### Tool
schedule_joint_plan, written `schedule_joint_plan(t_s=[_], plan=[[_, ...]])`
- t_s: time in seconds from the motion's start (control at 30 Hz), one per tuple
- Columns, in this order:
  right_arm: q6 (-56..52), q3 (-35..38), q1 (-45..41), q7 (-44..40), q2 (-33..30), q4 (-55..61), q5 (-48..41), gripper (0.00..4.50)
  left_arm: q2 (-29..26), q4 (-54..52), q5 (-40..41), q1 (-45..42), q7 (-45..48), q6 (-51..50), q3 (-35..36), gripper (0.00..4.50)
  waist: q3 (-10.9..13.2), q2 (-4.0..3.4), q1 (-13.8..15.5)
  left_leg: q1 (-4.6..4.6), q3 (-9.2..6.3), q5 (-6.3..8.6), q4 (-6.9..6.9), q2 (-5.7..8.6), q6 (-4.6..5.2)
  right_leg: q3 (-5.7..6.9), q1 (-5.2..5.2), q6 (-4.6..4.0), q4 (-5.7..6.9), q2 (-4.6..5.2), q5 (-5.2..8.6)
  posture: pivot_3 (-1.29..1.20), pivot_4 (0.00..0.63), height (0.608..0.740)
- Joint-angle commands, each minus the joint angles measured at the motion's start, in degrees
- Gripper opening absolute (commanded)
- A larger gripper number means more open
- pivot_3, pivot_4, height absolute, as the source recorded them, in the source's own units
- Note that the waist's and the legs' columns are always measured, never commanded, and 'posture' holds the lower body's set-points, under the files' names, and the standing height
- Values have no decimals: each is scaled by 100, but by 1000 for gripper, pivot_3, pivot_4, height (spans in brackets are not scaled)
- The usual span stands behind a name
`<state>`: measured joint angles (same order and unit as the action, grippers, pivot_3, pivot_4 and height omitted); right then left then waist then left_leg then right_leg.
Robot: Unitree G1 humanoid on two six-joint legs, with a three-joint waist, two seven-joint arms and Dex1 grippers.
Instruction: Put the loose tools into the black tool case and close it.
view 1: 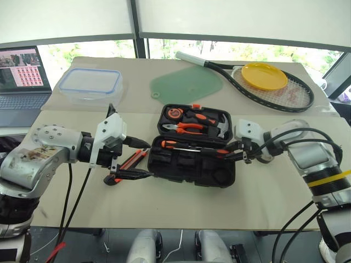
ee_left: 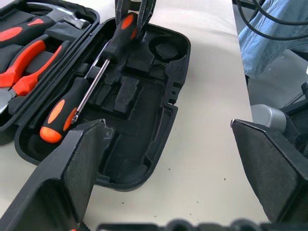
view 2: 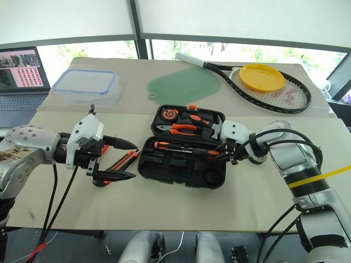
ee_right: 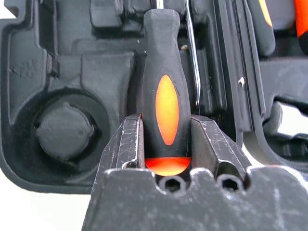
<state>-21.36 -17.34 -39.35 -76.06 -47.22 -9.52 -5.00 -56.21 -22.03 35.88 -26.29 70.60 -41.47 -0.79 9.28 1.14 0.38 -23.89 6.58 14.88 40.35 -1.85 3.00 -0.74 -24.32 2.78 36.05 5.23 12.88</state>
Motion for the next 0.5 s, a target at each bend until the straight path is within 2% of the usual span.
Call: schedule_joint_plan(t_s=[0.03,0.1,0.17,0.27,0.4,0.43,0.5], plan=[[98,115,55,-43,-54,177,-2,1006,12,-66,-23,-134,-26,122,65,4500,0,0,-3,0,0,0,0,0,0,0,0,0,0,0,0,0,150,738],[55,138,75,-50,-15,216,-38,1006,36,-19,-52,-181,-26,157,22,4500,0,0,4,0,0,1,0,1,2,0,1,0,0,1,0,0,150,738],[9,176,96,-14,35,283,-83,2030,77,31,-86,-251,-36,189,-30,4500,0,1,8,0,0,1,1,2,2,1,1,0,0,2,0,0,150,738],[-96,284,116,22,72,452,-186,2864,118,68,-129,-308,-29,203,-65,4500,0,1,3,0,-1,1,0,0,1,1,1,0,0,-1,0,0,150,738],[-446,577,41,110,126,766,-523,4270,144,101,-168,-338,-4,216,-71,4500,0,1,4,0,0,0,-1,1,0,0,1,0,0,0,0,0,150,738],[-578,645,17,217,194,818,-592,4411,150,111,-181,-335,1,228,-74,4500,0,1,4,0,-1,0,-1,0,0,0,1,0,1,0,0,0,150,738],[-857,741,6,449,371,901,-721,4411,160,125,-206,-321,3,259,-89,4500,1,2,4,0,-1,1,0,0,1,1,1,0,1,0,0,0,150,738]])
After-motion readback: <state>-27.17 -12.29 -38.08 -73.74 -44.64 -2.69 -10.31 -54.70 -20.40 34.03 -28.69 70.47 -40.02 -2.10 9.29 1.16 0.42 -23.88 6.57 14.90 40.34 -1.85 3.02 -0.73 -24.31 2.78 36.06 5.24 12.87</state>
